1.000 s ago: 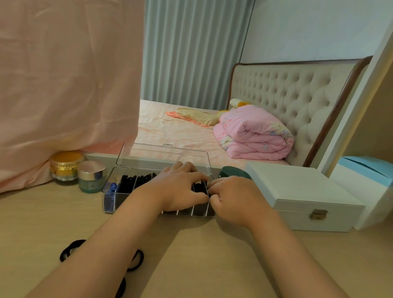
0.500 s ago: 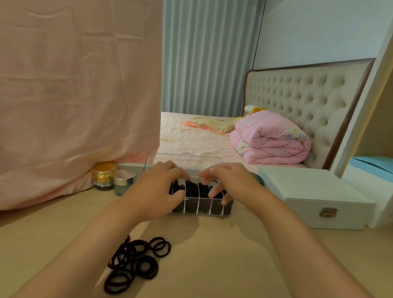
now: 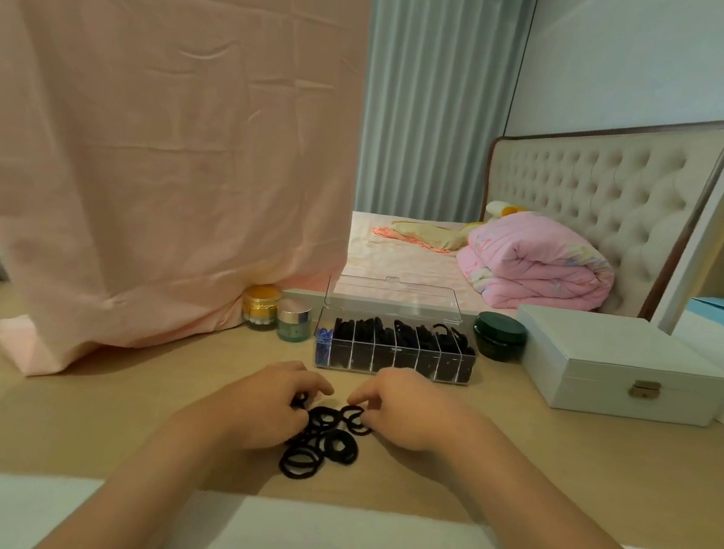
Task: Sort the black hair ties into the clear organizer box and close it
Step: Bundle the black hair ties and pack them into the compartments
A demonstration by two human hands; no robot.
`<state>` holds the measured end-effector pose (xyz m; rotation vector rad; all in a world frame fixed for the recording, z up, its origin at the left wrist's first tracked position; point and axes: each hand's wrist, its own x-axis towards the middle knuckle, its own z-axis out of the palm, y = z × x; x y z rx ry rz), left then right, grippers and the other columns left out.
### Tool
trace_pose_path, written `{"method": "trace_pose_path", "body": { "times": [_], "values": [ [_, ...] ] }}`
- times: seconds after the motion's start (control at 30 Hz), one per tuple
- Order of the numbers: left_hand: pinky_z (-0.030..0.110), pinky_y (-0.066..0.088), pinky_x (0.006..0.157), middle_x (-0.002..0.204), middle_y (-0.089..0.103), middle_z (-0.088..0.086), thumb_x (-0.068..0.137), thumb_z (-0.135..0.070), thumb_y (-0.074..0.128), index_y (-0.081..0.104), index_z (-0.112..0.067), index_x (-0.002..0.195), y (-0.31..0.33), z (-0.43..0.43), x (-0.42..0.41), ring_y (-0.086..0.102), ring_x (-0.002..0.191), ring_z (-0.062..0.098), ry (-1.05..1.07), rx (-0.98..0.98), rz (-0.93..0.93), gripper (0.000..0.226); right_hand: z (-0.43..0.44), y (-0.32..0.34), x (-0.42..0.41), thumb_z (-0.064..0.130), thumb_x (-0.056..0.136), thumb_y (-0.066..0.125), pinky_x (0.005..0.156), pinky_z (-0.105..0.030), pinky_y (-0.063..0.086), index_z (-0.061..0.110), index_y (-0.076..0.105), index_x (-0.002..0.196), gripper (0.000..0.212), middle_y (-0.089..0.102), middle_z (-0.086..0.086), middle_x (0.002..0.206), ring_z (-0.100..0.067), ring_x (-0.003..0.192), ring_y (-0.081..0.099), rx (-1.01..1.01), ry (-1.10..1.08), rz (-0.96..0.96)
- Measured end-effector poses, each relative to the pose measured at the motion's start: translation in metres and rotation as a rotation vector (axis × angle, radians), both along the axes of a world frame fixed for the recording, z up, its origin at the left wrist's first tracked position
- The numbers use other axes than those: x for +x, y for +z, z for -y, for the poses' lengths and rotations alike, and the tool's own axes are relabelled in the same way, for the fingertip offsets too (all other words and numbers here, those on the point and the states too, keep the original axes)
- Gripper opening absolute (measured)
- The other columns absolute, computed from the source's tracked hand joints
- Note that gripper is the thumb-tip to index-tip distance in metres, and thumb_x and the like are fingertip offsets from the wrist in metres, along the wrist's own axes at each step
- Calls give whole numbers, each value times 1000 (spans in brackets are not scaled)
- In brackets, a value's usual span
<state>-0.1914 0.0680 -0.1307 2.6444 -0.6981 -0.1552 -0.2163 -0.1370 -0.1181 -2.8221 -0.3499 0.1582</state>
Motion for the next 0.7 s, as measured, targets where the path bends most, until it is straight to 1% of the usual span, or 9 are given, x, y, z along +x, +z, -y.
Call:
{"method": "trace_pose_path", "body": {
  "times": [0.07, 0.13, 0.23, 0.3, 0.33, 0.43, 0.53, 0.6, 0.7],
  "values": [
    [29, 46, 105, 126, 53, -12, 93, -4, 52, 56, -36, 134, -2, -4, 3, 52, 118, 9, 21, -23, -2, 52, 1, -2, 2, 22, 99, 59, 100, -33, 53, 31, 65, 132, 35, 68, 3, 125, -14, 110, 63, -34, 11, 17],
    [27, 49, 101, 125, 56, -13, 94, -2, 52, 56, -37, 131, -1, -10, 7, 55, 115, 6, 45, -59, -5, 51, 5, -2, 4, 20, 99, 58, 97, -31, 54, 32, 68, 128, 33, 68, 4, 125, -12, 107, 63, -62, 12, 24],
    [23, 49, 96, 120, 59, -17, 95, -2, 51, 56, -40, 122, 0, -20, 12, 57, 110, 4, 89, -112, -15, 47, 11, 0, 4, 18, 100, 52, 98, -28, 51, 30, 60, 137, 40, 64, 4, 132, -12, 113, 61, -56, 6, 33],
    [25, 48, 97, 117, 61, -17, 95, -3, 48, 56, -40, 120, -1, -24, 13, 57, 109, 4, 110, -135, -18, 45, 12, 0, 5, 24, 102, 50, 101, -30, 51, 29, 56, 142, 40, 61, 5, 138, -11, 117, 61, -2, 2, 40],
    [25, 47, 97, 117, 62, -16, 96, -5, 47, 57, -39, 121, -2, -25, 13, 57, 109, 4, 110, -136, -20, 44, 13, -1, 6, 27, 103, 51, 102, -30, 51, 29, 58, 140, 38, 61, 6, 139, -10, 117, 61, 11, 5, 40],
    [22, 44, 97, 117, 62, -15, 99, -9, 48, 65, -34, 123, -6, -26, 14, 56, 109, 4, 91, -96, -8, 39, 13, -4, 11, 29, 99, 62, 96, -24, 52, 26, 72, 124, 27, 69, 9, 125, -4, 102, 63, -31, 25, 18],
    [25, 47, 96, 110, 60, -14, 98, -17, 58, 71, -33, 118, -11, -28, 18, 55, 101, 4, 74, -27, 78, 28, 12, -6, 14, 24, 93, 71, 91, -24, 56, 23, 79, 107, 16, 74, 10, 106, -3, 92, 67, 0, 2, 4],
    [22, 46, 90, 103, 58, -15, 97, -23, 61, 71, -33, 118, -12, -27, 19, 54, 95, 4, 87, -12, 102, 25, 11, -7, 14, 23, 93, 70, 86, -22, 56, 22, 78, 102, 11, 72, 11, 98, -3, 89, 66, 14, -6, 8],
    [21, 43, 86, 100, 55, -16, 98, -24, 60, 71, -33, 117, -11, -22, 18, 51, 91, 5, 96, 0, 109, 24, 11, -7, 10, 23, 98, 64, 84, -24, 56, 26, 70, 98, 7, 66, 12, 98, -6, 90, 65, 103, -8, 52]
  ]
}}
